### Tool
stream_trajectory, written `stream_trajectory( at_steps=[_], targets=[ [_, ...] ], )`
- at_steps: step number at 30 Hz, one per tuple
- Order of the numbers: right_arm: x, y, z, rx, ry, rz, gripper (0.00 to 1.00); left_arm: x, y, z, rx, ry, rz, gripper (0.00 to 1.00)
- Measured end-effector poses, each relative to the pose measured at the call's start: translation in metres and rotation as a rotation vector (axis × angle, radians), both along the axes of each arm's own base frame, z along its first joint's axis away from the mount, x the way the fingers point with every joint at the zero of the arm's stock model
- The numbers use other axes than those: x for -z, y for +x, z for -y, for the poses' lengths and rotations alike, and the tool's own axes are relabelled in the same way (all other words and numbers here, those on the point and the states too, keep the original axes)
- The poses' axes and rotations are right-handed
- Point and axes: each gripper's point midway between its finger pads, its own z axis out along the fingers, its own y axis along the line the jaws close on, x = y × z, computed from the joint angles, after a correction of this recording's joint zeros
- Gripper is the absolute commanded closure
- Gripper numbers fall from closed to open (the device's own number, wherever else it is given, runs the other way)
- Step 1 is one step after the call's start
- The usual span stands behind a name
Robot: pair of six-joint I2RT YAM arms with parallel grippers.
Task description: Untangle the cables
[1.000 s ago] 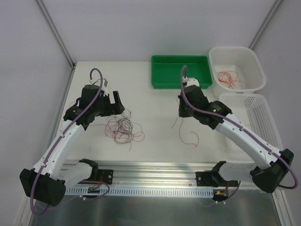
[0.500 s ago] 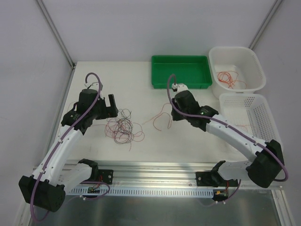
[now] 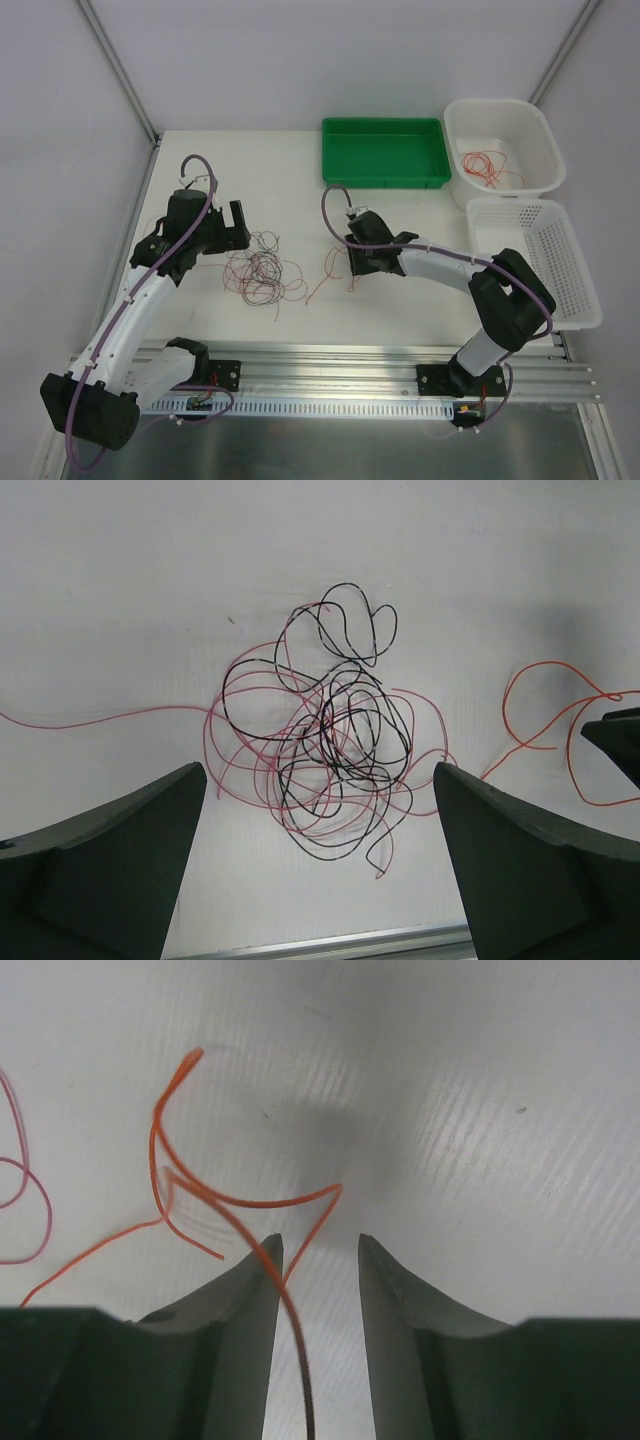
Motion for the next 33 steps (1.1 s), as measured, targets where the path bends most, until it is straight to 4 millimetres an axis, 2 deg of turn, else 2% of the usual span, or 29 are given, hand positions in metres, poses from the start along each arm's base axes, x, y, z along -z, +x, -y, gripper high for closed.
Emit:
stream_trajectory(
  at_steps=[3, 5, 15, 22, 27, 30, 31, 33],
  targets=[
    [-0.003, 0.003, -0.002, 0.0, 0.001, 0.012, 0.5, 0.0, 0.0, 0.0, -0.002, 0.0, -0.001, 0.01],
    [-0.006, 0.006, -0.003, -0.002, 0.002, 0.023, 0.48, 0.001, 0.001, -0.002, -0.006, 0.001, -0.003, 0.01],
    [-0.017, 0.018, -0.015, -0.106, -0.008, 0.071, 0.48, 0.008, 0.0, -0.002, -0.006, 0.006, -0.023, 0.01],
    [-0.008, 0.025, -0.024, -0.212, -0.02, 0.064, 0.49, 0.009, 0.0, -0.002, -0.006, 0.007, -0.029, 0.01],
    [-0.001, 0.033, -0.022, -0.233, -0.04, 0.063, 0.5, 0.01, 0.0, -0.002, -0.006, 0.008, -0.031, 0.01],
    [0.003, 0.036, -0.02, -0.243, -0.053, 0.063, 0.62, 0.011, 0.0, -0.002, -0.006, 0.009, -0.035, 0.01],
    [0.004, 0.036, -0.02, -0.248, -0.056, 0.062, 0.79, 0.011, 0.0, -0.002, -0.006, 0.009, -0.035, 0.01],
    [0.006, 0.036, -0.019, -0.26, -0.064, 0.062, 0.94, 0.011, 0.001, -0.002, -0.006, 0.01, -0.036, 0.01]
  ],
)
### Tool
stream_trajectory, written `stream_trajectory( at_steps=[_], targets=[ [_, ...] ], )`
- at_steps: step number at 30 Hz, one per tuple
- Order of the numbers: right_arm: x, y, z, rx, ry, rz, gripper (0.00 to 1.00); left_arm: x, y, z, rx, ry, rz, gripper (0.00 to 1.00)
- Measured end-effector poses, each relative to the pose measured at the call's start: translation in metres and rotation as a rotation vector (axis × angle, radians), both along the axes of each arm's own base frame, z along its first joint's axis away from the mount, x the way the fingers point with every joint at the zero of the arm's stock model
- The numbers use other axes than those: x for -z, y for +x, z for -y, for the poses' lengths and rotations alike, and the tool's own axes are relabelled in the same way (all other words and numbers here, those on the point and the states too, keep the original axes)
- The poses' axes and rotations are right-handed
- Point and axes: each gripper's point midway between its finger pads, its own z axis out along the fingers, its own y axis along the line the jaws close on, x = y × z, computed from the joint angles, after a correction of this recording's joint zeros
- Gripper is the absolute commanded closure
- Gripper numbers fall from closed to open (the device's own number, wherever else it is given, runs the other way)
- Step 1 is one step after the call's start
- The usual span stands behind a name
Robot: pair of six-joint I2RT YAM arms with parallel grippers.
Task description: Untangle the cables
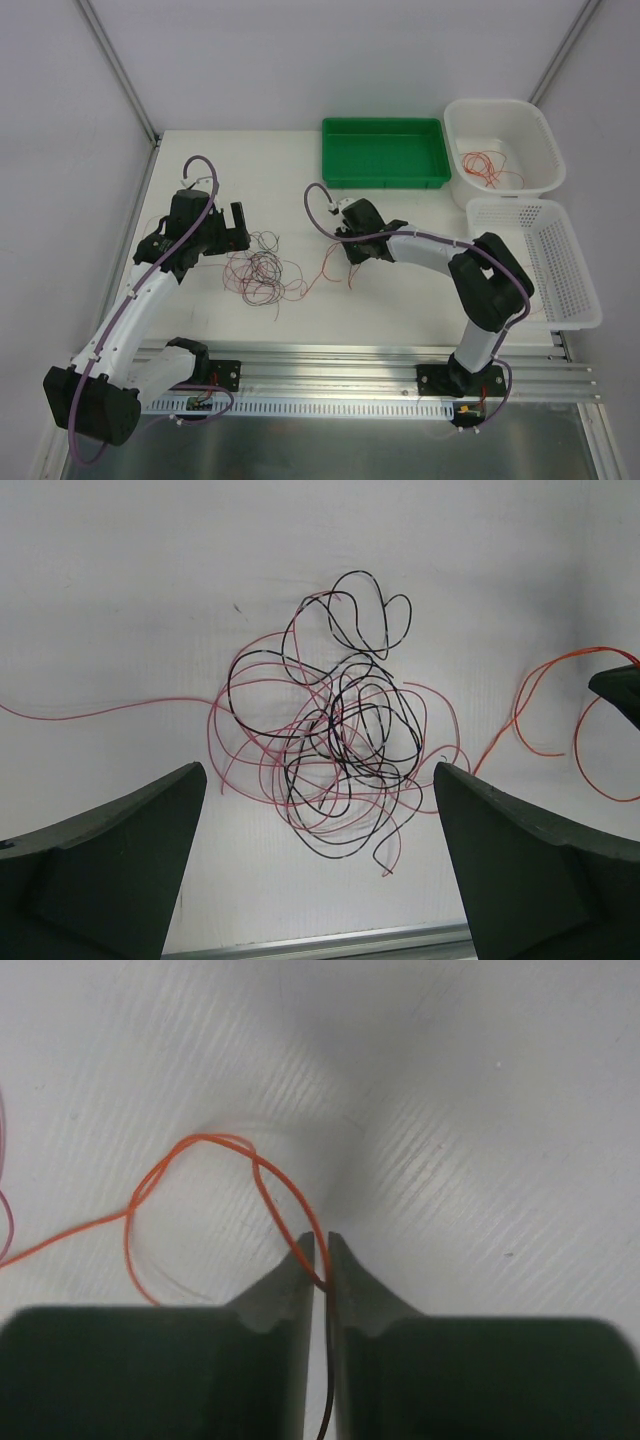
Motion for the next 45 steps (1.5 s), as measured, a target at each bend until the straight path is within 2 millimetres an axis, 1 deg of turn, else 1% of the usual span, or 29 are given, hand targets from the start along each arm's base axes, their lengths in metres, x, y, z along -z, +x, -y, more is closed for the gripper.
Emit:
stream_trajectory(
  at_steps=[1, 6, 8, 11, 13, 17, 21, 24, 25, 29, 31, 32, 34, 37, 40, 43, 45],
  targets=[
    [0.001, 0.0, 0.0, -0.002, -0.001, -0.001, 0.99, 0.0, 0.0, 0.0, 0.0, 0.0, 0.0, 0.01],
    [0.0, -0.001, 0.0, -0.012, -0.001, -0.003, 0.99, 0.002, 0.0, 0.0, 0.001, 0.001, -0.005, 0.01],
    [-0.003, -0.002, 0.001, -0.019, -0.003, -0.003, 0.99, 0.002, 0.0, 0.0, 0.001, 0.001, -0.006, 0.01],
    [-0.017, -0.006, 0.006, -0.025, -0.004, 0.009, 0.99, 0.002, 0.0, 0.0, 0.001, 0.001, -0.005, 0.01],
    [-0.036, -0.005, 0.009, -0.025, 0.0, 0.033, 0.99, 0.002, 0.0, 0.0, 0.001, 0.001, -0.005, 0.01],
    [-0.085, 0.004, 0.018, -0.004, 0.029, 0.118, 0.99, 0.002, 0.0, 0.0, 0.002, 0.002, -0.005, 0.01],
    [-0.148, 0.02, 0.041, 0.062, 0.056, 0.23, 0.99, 0.002, 0.0, 0.0, 0.006, 0.006, -0.004, 0.01],
    [-0.194, 0.03, 0.068, 0.135, 0.067, 0.315, 0.99, 0.001, 0.0, 0.0, 0.007, 0.007, -0.003, 0.01],
    [-0.205, 0.032, 0.075, 0.157, 0.068, 0.337, 0.99, 0.001, 0.0, 0.0, 0.007, 0.007, -0.002, 0.01],
    [-0.257, 0.042, 0.122, 0.297, 0.068, 0.447, 0.99, -0.001, -0.001, 0.0, 0.008, 0.005, 0.006, 0.01],
    [-0.278, 0.047, 0.15, 0.384, 0.065, 0.498, 0.99, -0.002, -0.001, 0.0, 0.008, 0.004, 0.01, 0.01],
    [-0.285, 0.049, 0.162, 0.423, 0.065, 0.516, 1.0, -0.003, -0.001, 0.0, 0.008, 0.004, 0.012, 0.01],
    [-0.301, 0.054, 0.193, 0.525, 0.064, 0.554, 0.99, -0.003, -0.001, 0.0, 0.008, 0.004, 0.012, 0.01],
    [-0.315, 0.06, 0.23, 0.649, 0.064, 0.587, 0.99, -0.003, -0.001, 0.0, 0.009, 0.004, 0.012, 0.01],
    [-0.323, 0.066, 0.264, 0.761, 0.067, 0.608, 0.99, -0.003, -0.001, 0.0, 0.009, 0.004, 0.012, 0.01],
    [-0.324, 0.077, 0.289, 0.848, 0.074, 0.618, 0.99, -0.003, -0.001, -0.002, 0.004, 0.003, 0.012, 0.01],
    [-0.32, 0.087, 0.303, 0.899, 0.081, 0.615, 0.99, -0.003, -0.001, -0.002, 0.005, 0.003, 0.012, 0.01]
  ],
)
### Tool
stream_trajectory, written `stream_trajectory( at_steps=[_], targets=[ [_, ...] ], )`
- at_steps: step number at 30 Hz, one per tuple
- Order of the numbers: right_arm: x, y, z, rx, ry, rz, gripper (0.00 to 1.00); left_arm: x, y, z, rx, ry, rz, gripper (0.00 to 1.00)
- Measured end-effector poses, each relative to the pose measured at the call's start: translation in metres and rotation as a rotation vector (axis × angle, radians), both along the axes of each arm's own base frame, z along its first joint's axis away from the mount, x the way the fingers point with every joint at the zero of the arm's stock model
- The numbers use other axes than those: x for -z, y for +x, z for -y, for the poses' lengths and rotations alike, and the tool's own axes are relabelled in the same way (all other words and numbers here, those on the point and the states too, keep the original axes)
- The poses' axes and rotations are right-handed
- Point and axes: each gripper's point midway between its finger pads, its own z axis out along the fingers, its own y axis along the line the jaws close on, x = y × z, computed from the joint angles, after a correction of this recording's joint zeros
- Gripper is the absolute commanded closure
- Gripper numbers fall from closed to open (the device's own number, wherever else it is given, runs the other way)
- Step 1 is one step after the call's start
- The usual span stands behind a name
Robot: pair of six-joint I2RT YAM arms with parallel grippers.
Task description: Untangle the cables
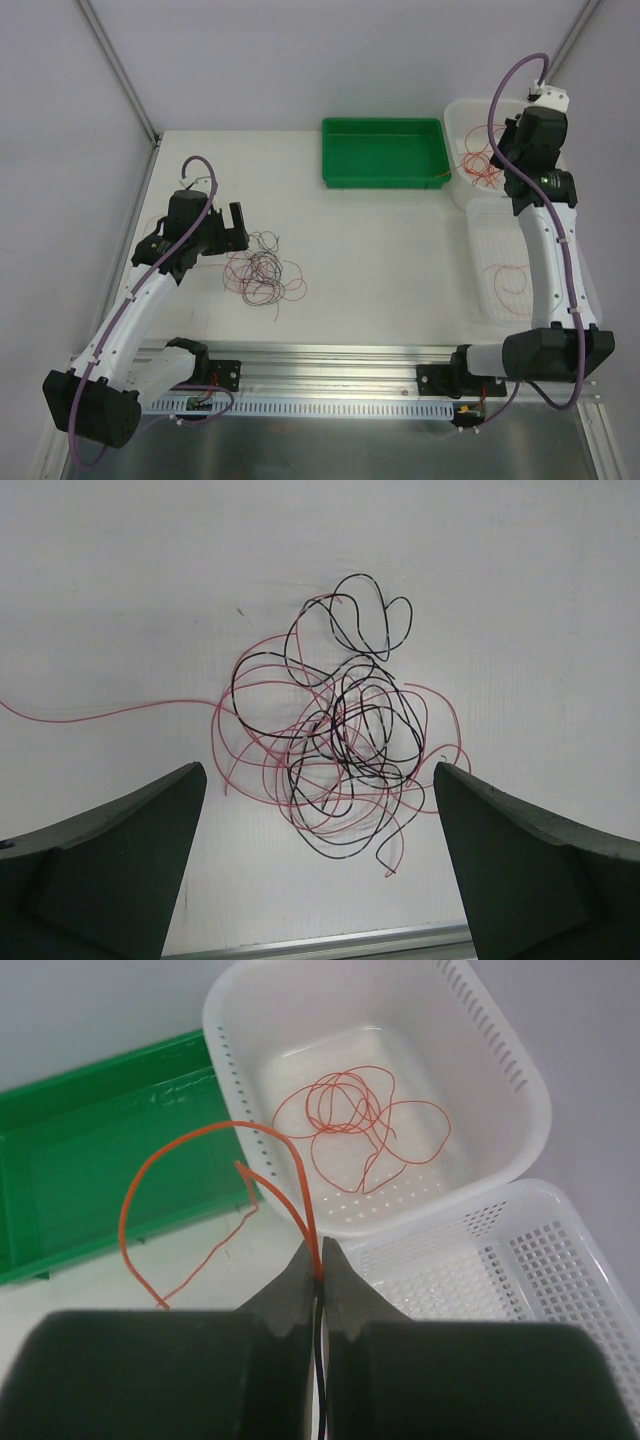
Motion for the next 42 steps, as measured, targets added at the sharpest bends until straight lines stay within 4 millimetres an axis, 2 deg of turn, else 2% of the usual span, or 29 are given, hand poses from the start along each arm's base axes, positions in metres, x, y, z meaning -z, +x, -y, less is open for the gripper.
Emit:
stream_trajectory(
  at_steps=[8, 12, 16, 19, 21, 22, 24, 25, 28, 32, 34, 38, 42],
  targets=[
    [0.04, 0.051, 0.064, 0.159, 0.094, -0.029, 0.99, 0.004, 0.001, 0.0, 0.003, 0.006, -0.012, 0.01],
    [0.059, 0.081, 0.087, 0.197, 0.126, -0.044, 0.98, 0.01, 0.002, 0.0, 0.004, 0.013, -0.037, 0.01],
    [0.066, 0.124, 0.106, 0.21, 0.138, -0.02, 0.95, 0.017, 0.003, -0.001, 0.002, 0.017, -0.063, 0.01],
    [0.078, 0.152, 0.118, 0.217, 0.147, -0.014, 0.89, 0.021, 0.004, 0.0, 0.003, 0.021, -0.078, 0.01],
    [0.092, 0.168, 0.125, 0.222, 0.156, -0.023, 0.7, 0.024, 0.004, 0.0, 0.005, 0.022, -0.089, 0.01],
    [0.098, 0.173, 0.127, 0.223, 0.158, -0.028, 0.49, 0.025, 0.005, -0.001, 0.003, 0.023, -0.095, 0.01],
    [0.114, 0.182, 0.13, 0.221, 0.181, -0.041, 0.34, 0.028, 0.005, -0.001, 0.003, 0.025, -0.104, 0.01],
    [0.12, 0.183, 0.13, 0.217, 0.184, -0.049, 0.26, 0.029, 0.005, -0.002, 0.001, 0.025, -0.108, 0.01],
    [0.131, 0.186, 0.127, 0.2, 0.206, -0.067, 0.14, 0.029, 0.005, -0.002, 0.002, 0.024, -0.111, 0.01],
    [0.121, 0.187, 0.121, 0.168, 0.221, -0.041, 0.07, 0.029, 0.005, 0.001, 0.013, 0.014, -0.113, 0.01],
    [0.113, 0.18, 0.115, 0.146, 0.231, -0.035, 0.04, 0.029, 0.004, 0.002, 0.017, 0.01, -0.114, 0.01],
    [0.091, 0.154, 0.095, 0.087, 0.26, -0.024, 0.03, 0.029, 0.004, 0.005, 0.03, -0.003, -0.116, 0.01],
    [0.059, 0.111, 0.063, 0.015, 0.278, 0.002, 0.03, 0.029, 0.003, 0.008, 0.042, -0.016, -0.119, 0.01]
  ],
)
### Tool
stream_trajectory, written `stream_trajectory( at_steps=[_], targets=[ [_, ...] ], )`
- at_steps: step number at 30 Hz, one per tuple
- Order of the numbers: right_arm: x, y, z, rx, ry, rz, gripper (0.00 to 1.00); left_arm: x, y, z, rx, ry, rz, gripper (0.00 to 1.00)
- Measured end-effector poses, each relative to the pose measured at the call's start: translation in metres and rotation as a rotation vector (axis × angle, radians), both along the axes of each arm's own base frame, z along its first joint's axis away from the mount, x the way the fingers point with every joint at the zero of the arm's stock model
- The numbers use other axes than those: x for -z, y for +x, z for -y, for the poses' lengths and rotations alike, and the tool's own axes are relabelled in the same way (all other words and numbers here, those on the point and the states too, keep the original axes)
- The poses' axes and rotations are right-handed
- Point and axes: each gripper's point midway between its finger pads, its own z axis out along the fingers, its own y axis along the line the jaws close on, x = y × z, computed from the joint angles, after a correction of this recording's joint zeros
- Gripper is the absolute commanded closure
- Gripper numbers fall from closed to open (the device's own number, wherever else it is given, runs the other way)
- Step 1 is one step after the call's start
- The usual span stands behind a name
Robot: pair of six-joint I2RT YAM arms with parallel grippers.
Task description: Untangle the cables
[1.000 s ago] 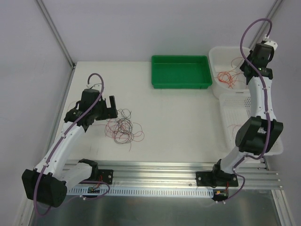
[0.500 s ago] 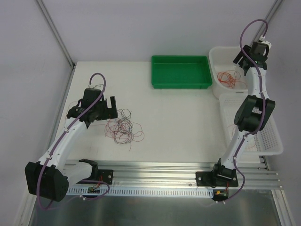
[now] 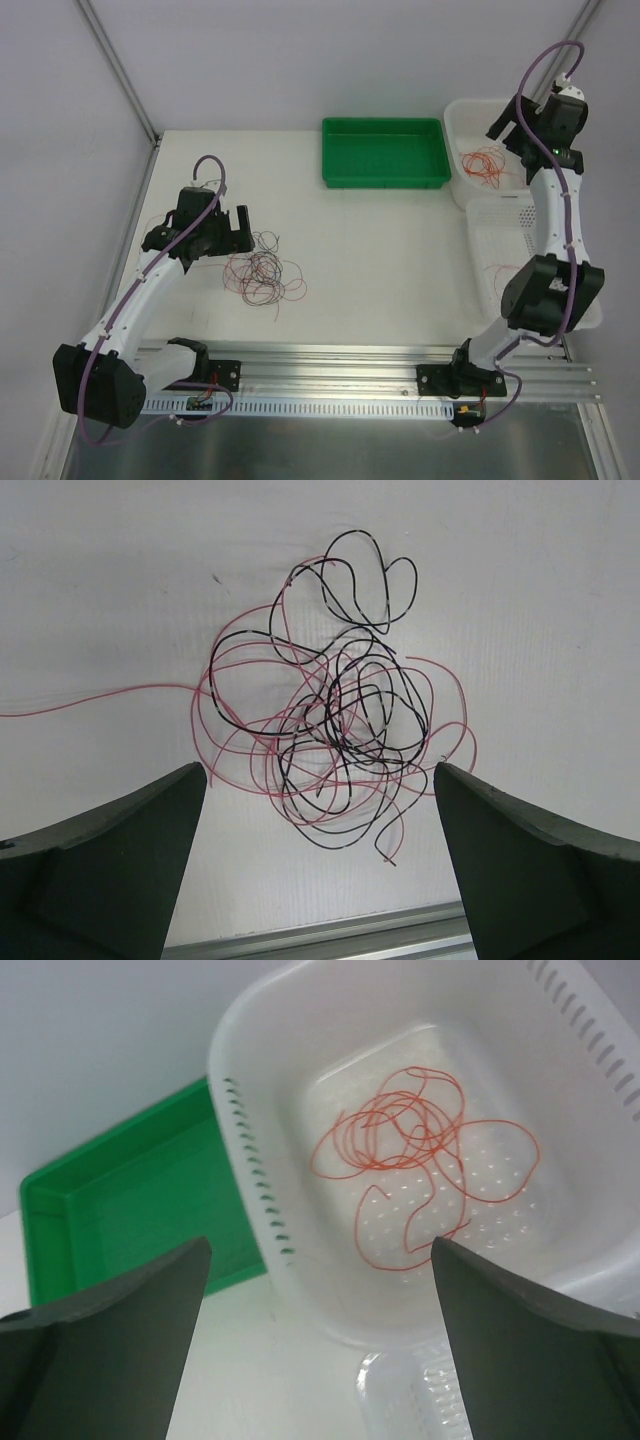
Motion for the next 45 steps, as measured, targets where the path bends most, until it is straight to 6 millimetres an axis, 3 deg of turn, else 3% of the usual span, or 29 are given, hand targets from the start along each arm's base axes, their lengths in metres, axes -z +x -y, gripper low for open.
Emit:
stream_trajectory(
  at_steps=[3, 6, 13, 18, 21, 25, 27, 28, 29, 30, 31, 32, 33, 39, 45],
  targets=[
    [-0.015, -0.039, -0.037, -0.072, 0.011, 0.017, 0.02, -0.001, -0.001, 0.002, 0.008, -0.01, 0.0, 0.01],
    [-0.014, -0.081, -0.073, -0.156, 0.051, 0.017, 0.01, -0.002, -0.001, 0.003, 0.011, -0.018, 0.003, 0.01],
    [0.02, -0.176, -0.122, -0.279, 0.139, -0.019, 0.0, 0.005, -0.006, 0.005, -0.012, -0.043, -0.026, 0.01],
    [0.04, -0.227, -0.175, -0.458, 0.149, -0.023, 0.0, 0.027, -0.018, 0.013, -0.063, -0.08, -0.102, 0.01],
    [0.069, -0.255, -0.212, -0.589, 0.162, -0.064, 0.01, 0.042, -0.024, 0.025, -0.065, -0.072, -0.151, 0.06],
    [0.122, -0.284, -0.255, -0.729, 0.16, -0.184, 0.01, 0.063, -0.025, 0.043, -0.067, -0.041, -0.203, 0.17],
    [0.15, -0.297, -0.273, -0.778, 0.144, -0.251, 0.01, 0.075, -0.022, 0.048, -0.078, -0.02, -0.226, 0.21],
    [0.159, -0.304, -0.283, -0.806, 0.135, -0.271, 0.0, 0.082, -0.021, 0.049, -0.088, -0.006, -0.24, 0.3],
    [0.167, -0.31, -0.291, -0.832, 0.125, -0.29, 0.01, 0.091, -0.019, 0.049, -0.103, 0.012, -0.257, 0.47],
    [0.171, -0.315, -0.299, -0.854, 0.119, -0.301, 0.01, 0.094, -0.019, 0.049, -0.106, 0.021, -0.262, 0.47],
    [0.175, -0.319, -0.308, -0.877, 0.102, -0.305, 0.01, 0.099, -0.019, 0.05, -0.113, 0.03, -0.272, 0.74],
    [0.177, -0.32, -0.318, -0.895, 0.09, -0.3, 0.01, 0.103, -0.018, 0.05, -0.131, 0.037, -0.276, 0.9],
    [0.18, -0.323, -0.327, -0.916, 0.08, -0.301, 0.01, 0.106, -0.018, 0.051, -0.136, 0.042, -0.279, 0.99],
    [0.195, -0.333, -0.375, -1.003, 0.055, -0.296, 0.05, 0.1, -0.032, 0.069, -0.091, 0.021, -0.234, 1.0],
    [0.203, -0.326, -0.424, -1.068, 0.099, -0.286, 0.12, 0.064, -0.056, 0.076, -0.055, -0.119, -0.112, 1.0]
  ],
)
